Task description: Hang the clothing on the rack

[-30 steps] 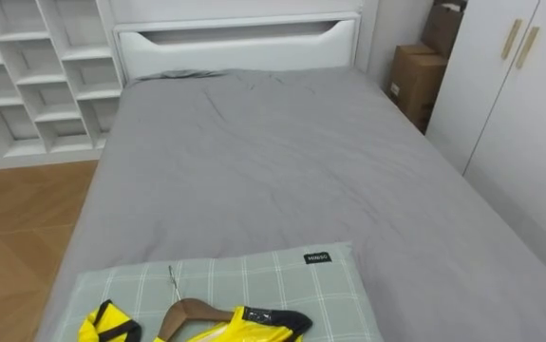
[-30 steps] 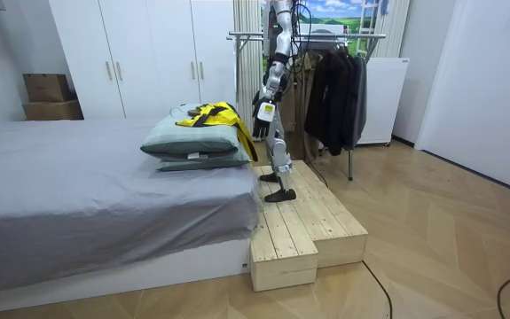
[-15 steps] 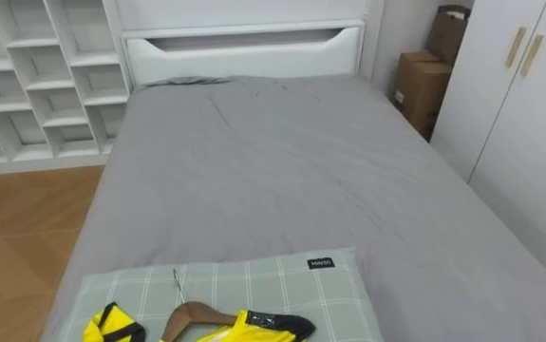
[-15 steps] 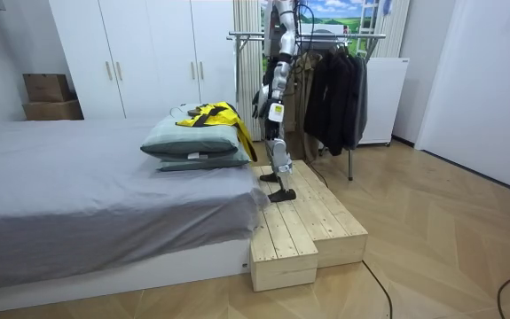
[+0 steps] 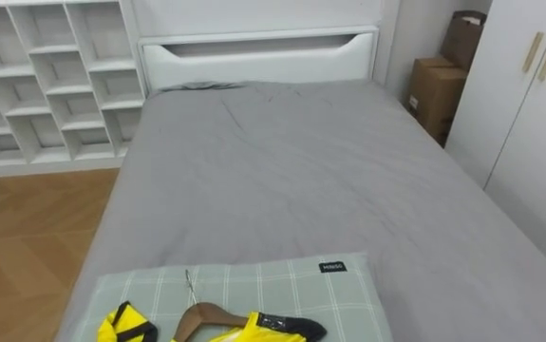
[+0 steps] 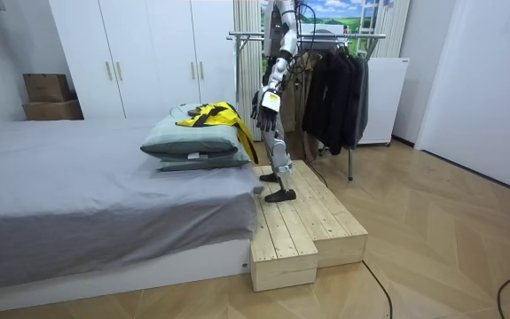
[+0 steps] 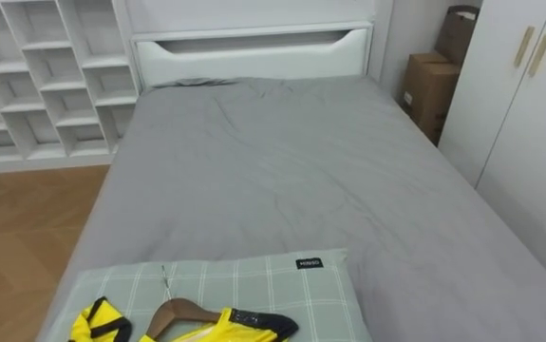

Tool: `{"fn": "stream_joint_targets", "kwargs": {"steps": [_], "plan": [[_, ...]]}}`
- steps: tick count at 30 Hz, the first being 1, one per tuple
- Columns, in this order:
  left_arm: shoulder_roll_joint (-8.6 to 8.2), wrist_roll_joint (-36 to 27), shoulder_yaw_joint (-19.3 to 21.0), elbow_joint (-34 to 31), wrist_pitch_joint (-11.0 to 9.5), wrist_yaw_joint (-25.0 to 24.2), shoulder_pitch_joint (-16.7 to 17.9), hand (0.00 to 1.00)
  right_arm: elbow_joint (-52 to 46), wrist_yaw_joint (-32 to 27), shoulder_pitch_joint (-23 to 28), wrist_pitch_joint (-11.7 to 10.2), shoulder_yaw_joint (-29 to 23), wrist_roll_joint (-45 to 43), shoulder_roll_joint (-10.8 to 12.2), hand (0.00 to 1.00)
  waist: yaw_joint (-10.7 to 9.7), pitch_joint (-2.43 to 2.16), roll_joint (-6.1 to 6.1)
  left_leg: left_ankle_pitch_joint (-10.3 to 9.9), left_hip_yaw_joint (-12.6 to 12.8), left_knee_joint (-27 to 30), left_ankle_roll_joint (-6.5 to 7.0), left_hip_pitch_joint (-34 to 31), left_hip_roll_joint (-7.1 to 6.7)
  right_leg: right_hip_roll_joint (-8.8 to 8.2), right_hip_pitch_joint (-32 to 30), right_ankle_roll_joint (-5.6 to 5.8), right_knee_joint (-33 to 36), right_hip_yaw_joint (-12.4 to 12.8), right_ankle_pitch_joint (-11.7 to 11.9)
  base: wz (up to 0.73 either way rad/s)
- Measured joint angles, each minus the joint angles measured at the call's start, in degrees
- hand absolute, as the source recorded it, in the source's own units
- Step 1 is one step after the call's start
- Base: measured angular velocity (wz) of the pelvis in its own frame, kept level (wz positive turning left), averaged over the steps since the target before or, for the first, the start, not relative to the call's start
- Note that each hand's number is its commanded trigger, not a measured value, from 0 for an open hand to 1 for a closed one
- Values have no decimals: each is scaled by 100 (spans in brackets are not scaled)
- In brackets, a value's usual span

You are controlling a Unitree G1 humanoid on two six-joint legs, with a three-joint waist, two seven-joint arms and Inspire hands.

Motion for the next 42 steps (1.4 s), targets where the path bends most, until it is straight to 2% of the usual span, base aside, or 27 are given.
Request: {"fn": "stream_joint_targets", "kwargs": {"steps": [3,9,12,17,18,22,25,29,31,33,42], "plan": [[7,385,31,-9,2,327,-51,0,10,-1,-6,4,-172,-159,-11,0,-117,2,7,0,-25,29,0,-2,-23,-21,14,17,-48,-23,-10,3],[10,1376,15,-527,4,773,-96,0,-64,-12,29,-9,-179,-179,-38,0,-223,-6,-30,1,-31,3,1,4,-45,-34,39,26,-84,-14,-7,1],[36,1712,-41,-603,-117,1026,-176,0,-71,-10,-14,-59,-183,-319,-45,0,-257,-10,-42,1,-19,-6,2,26,-48,-35,56,27,-78,17,-7,-5],[62,2247,-393,-604,-141,1090,-212,0,-1,-7,-127,-70,-171,-392,-44,0,-358,7,-60,0,-12,-31,2,102,-50,-34,123,36,-90,26,-12,-1],[60,2532,-466,-624,-149,1090,-225,0,-5,-6,-120,-118,-165,-398,-44,0,-363,2,-40,1,-12,-44,2,106,-48,-31,120,37,-89,29,-13,0],[65,3337,-579,-1030,-160,1095,-226,0,-6,-7,-81,-180,-170,-401,-92,0,-384,11,-40,0,-14,-46,2,97,-48,-31,96,43,-83,38,-9,0],[92,3654,-735,-1411,-167,1126,-224,0,2,-8,-81,-183,-170,-443,-160,0,-403,12,-34,1,-14,-48,2,96,-51,-35,60,47,-77,44,-6,0],[101,3671,-976,-1753,-244,1231,-222,0,-11,-6,-90,-194,-169,-493,-173,0,-437,-6,-37,1,-13,-50,2,80,-50,-33,53,47,-77,53,-6,0],[109,3670,-1026,-1852,-359,1282,-231,0,-10,-6,-102,-270,-162,-555,-175,0,-472,-8,-47,1,-14,-51,2,80,-49,-30,66,46,-79,68,-6,0],[143,3670,-1094,-1852,-387,1316,-232,0,-10,-7,-113,-315,-162,-616,-175,0,-518,-9,-46,1,-13,-55,2,85,-50,-30,69,46,-80,75,-5,0],[162,3666,-1219,-1852,-406,1322,-389,0,-9,-100,-151,-324,-69,-643,-167,0,-552,11,-99,1,-11,-56,2,102,-52,-28,46,47,-82,124,-5,-2]]}}
